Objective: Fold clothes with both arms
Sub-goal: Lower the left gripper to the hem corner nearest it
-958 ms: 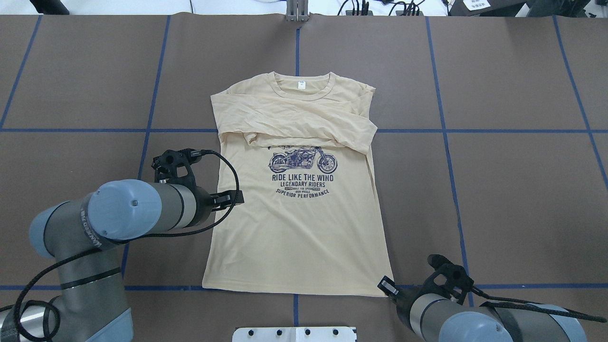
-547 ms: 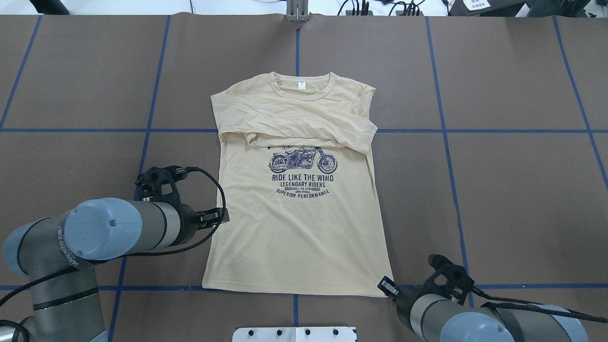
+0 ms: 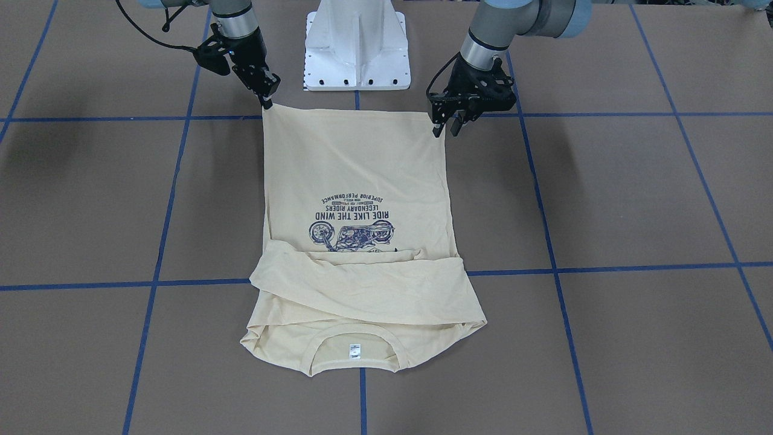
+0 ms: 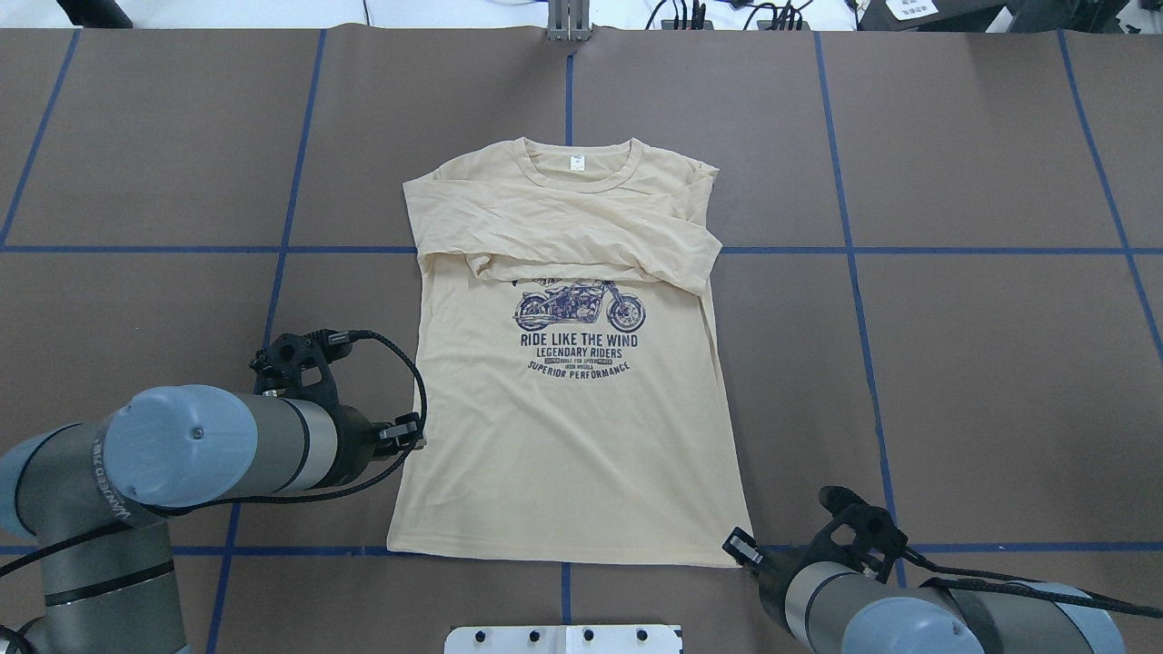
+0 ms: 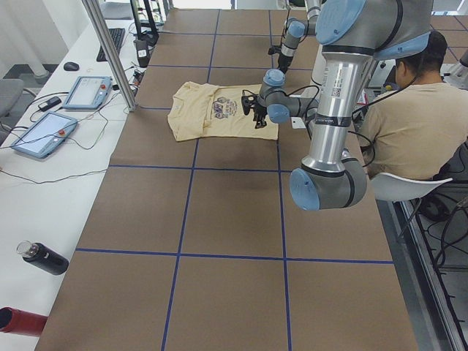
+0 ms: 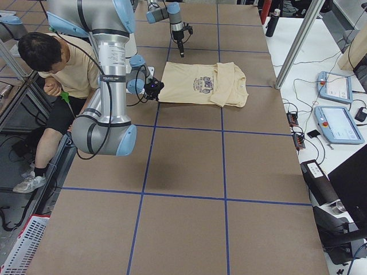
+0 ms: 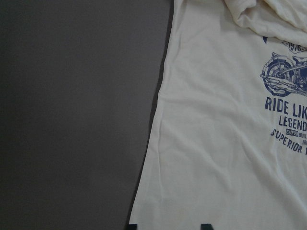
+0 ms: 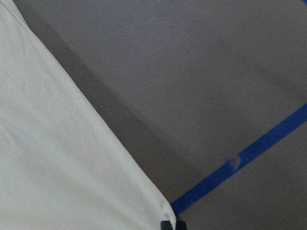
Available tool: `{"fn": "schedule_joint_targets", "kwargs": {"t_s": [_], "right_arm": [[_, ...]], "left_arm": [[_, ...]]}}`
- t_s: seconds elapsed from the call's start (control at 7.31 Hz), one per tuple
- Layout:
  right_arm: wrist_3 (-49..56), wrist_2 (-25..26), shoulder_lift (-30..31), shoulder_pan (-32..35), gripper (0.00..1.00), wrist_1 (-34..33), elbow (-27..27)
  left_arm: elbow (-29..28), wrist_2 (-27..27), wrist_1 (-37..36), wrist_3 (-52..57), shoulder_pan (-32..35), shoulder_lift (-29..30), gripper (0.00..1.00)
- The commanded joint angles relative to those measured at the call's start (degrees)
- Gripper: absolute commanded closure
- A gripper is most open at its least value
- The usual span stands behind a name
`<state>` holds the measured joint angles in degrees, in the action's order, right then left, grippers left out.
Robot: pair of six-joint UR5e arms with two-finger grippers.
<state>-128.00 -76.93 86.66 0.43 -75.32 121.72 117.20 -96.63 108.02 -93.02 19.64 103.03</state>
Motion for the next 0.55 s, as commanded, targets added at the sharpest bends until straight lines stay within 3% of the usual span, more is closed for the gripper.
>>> {"fn": "schedule_joint_targets", "kwargs": {"t_s": [0.0, 0.41], "right_arm": [[0.2, 0.1, -0.1, -0.1, 1.00, 0.0, -0.1], [0.2, -0.2, -0.5, -0.1, 1.00, 0.0, 0.1]], "left_arm": [[0.3, -2.8, 0.5, -0.4, -0.4, -1.8, 0.51], [-0.4, -2.0, 0.7, -3.8, -3.5, -2.7, 0.51]]}}
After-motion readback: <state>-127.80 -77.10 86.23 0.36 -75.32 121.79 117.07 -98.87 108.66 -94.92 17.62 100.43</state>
